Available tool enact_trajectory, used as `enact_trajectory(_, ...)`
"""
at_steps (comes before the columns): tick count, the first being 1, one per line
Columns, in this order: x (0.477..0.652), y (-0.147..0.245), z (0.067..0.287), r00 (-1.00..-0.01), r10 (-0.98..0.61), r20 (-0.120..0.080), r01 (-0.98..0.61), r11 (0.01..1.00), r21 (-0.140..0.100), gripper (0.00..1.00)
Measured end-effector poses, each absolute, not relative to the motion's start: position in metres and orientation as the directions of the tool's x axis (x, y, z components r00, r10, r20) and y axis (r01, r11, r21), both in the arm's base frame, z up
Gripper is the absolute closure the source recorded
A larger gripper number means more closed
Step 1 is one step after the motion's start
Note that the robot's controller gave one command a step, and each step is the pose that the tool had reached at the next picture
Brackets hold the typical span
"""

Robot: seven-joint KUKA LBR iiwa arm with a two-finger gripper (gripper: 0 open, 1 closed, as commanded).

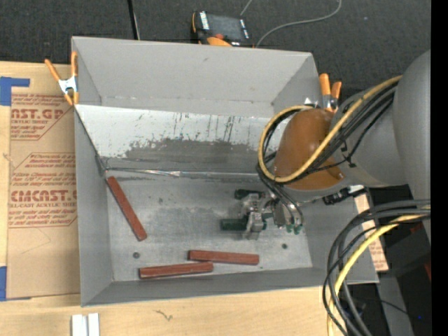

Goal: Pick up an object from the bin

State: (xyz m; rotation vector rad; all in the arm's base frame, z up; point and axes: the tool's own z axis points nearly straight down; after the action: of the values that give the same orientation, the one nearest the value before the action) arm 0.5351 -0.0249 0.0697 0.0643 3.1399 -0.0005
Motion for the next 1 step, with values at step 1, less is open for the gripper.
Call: enact_trajectory(1, 0.5351, -0.0249, 0.0696, -0.999, 0.041, -0.001, 0.041, 0.999, 0.0, 0.0)
